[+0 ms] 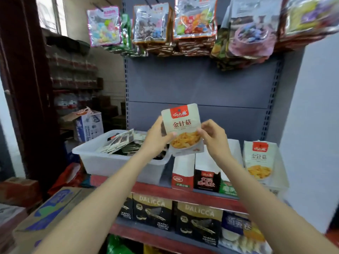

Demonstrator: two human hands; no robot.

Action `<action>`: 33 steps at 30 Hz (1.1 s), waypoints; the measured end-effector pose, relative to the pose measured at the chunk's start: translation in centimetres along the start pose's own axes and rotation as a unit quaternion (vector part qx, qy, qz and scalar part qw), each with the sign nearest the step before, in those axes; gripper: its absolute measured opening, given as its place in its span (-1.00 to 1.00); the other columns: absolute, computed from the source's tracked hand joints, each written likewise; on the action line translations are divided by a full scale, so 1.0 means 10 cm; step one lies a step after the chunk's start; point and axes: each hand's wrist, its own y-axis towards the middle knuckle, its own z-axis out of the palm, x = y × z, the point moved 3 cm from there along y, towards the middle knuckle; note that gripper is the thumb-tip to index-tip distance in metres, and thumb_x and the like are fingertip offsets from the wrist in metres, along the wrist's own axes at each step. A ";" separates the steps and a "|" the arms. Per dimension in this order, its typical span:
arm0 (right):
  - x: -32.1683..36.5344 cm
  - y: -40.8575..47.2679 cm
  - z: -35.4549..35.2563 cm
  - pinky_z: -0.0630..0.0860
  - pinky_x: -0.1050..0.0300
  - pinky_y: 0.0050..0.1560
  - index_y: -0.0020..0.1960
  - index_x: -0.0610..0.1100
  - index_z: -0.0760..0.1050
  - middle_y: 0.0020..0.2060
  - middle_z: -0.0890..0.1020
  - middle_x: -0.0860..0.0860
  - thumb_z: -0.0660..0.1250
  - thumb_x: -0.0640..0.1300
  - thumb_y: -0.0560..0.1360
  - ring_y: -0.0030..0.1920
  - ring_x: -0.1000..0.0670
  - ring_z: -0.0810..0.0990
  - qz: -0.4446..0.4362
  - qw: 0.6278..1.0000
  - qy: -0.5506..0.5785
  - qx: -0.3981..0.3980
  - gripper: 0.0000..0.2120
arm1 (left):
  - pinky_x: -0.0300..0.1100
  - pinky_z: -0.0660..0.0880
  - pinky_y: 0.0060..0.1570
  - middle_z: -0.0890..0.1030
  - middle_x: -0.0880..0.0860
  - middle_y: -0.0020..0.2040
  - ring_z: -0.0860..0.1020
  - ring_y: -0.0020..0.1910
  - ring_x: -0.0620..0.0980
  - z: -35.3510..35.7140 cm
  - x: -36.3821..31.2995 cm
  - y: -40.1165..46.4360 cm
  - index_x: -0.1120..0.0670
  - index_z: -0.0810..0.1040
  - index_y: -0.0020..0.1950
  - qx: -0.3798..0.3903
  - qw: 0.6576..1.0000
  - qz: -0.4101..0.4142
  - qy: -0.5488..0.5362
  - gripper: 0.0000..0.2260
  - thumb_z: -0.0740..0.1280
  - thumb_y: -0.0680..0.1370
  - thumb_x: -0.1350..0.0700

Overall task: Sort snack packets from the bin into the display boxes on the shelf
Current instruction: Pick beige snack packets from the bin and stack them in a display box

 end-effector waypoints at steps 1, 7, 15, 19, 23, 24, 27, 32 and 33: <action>-0.05 -0.03 -0.15 0.57 -0.01 -0.10 -0.19 -0.11 0.42 -0.19 0.62 -0.02 0.28 -0.26 0.54 -0.10 -0.01 0.61 0.010 1.000 0.001 -0.011 -0.85 | -0.35 0.54 -0.12 0.56 -0.15 0.03 0.54 0.06 -0.16 0.16 -0.05 0.01 -0.04 0.33 0.23 0.002 1.000 -0.003 -0.014 -0.58 0.37 0.49 0.30; -0.36 -0.19 -1.08 0.50 0.36 -0.30 0.03 -0.07 0.42 -0.24 0.60 0.01 0.29 -0.31 0.52 -0.20 0.11 0.59 0.039 0.997 -0.025 -0.070 -0.82 | -0.22 0.60 -0.23 0.61 0.04 0.02 0.60 -0.01 -0.03 1.17 -0.28 0.07 -0.11 0.22 0.32 0.039 0.997 -0.015 -0.057 -0.43 0.40 0.47 0.29; -0.77 -0.23 -1.82 0.42 0.48 -0.36 0.37 0.00 0.25 -0.20 0.51 0.10 0.28 -0.36 0.48 -0.25 0.19 0.52 0.041 0.982 -0.132 -0.126 -0.46 | -0.35 0.56 -0.19 0.55 -0.06 0.00 0.61 -0.04 -0.11 2.18 -0.44 0.25 -0.18 0.02 0.50 0.112 0.991 0.043 -0.061 -0.24 0.33 0.51 0.34; -0.98 -0.18 -1.94 0.40 0.54 -0.34 0.49 0.02 0.08 -0.12 0.51 0.18 0.33 -0.35 0.46 -0.24 0.26 0.50 0.062 0.979 -0.165 -0.100 -0.27 | -0.34 0.56 -0.24 0.53 -0.10 -0.12 0.59 -0.18 -0.14 2.41 -0.39 0.37 -0.10 0.07 0.51 0.116 0.992 0.051 -0.016 -0.28 0.36 0.50 0.30; -1.13 -0.12 -2.01 0.41 0.51 -0.16 0.48 0.05 0.10 0.08 0.50 0.12 0.41 -0.25 0.44 -0.03 0.17 0.52 0.055 0.973 -0.208 -0.080 -0.25 | -0.42 0.52 -0.29 0.49 -0.14 -0.15 0.56 -0.19 -0.17 2.53 -0.34 0.41 -0.06 0.12 0.50 0.128 0.991 0.041 -0.004 -0.30 0.39 0.49 0.28; -1.16 -0.11 -2.01 0.46 0.40 -0.07 0.47 0.03 0.13 0.11 0.52 0.08 0.42 -0.24 0.43 0.04 0.09 0.53 0.060 0.971 -0.221 -0.074 -0.27 | -0.41 0.51 -0.29 0.48 -0.14 -0.16 0.56 -0.19 -0.17 2.54 -0.32 0.41 -0.05 0.14 0.49 0.128 0.991 0.040 0.005 -0.30 0.40 0.48 0.29; -1.23 -0.13 -1.99 0.52 0.07 0.05 0.43 -0.01 0.22 0.15 0.53 -0.07 0.44 -0.25 0.40 0.09 -0.06 0.54 0.070 0.960 -0.264 -0.057 -0.31 | -0.33 0.49 -0.21 0.46 -0.10 -0.16 0.52 -0.21 -0.15 2.55 -0.23 0.39 0.00 0.21 0.44 0.128 0.989 0.045 0.055 -0.34 0.42 0.44 0.30; -1.24 -0.20 -1.96 0.37 0.22 -0.01 0.43 0.04 0.19 0.10 0.43 -0.05 0.42 -0.21 0.42 0.04 0.01 0.47 0.075 0.938 -0.338 -0.029 -0.32 | -0.17 0.49 -0.07 0.44 -0.01 -0.08 0.45 -0.20 -0.11 2.53 -0.14 0.32 0.05 0.32 0.31 0.134 0.981 0.065 0.122 -0.52 0.37 0.46 0.31; -1.24 -0.21 -1.95 0.38 0.20 -0.01 0.44 0.04 0.19 0.11 0.43 -0.06 0.41 -0.20 0.43 0.05 -0.01 0.48 0.080 0.933 -0.351 -0.021 -0.33 | -0.12 0.49 -0.05 0.44 0.00 -0.05 0.46 -0.16 -0.07 2.53 -0.14 0.31 0.05 0.32 0.30 0.133 0.980 0.071 0.133 -0.55 0.37 0.47 0.30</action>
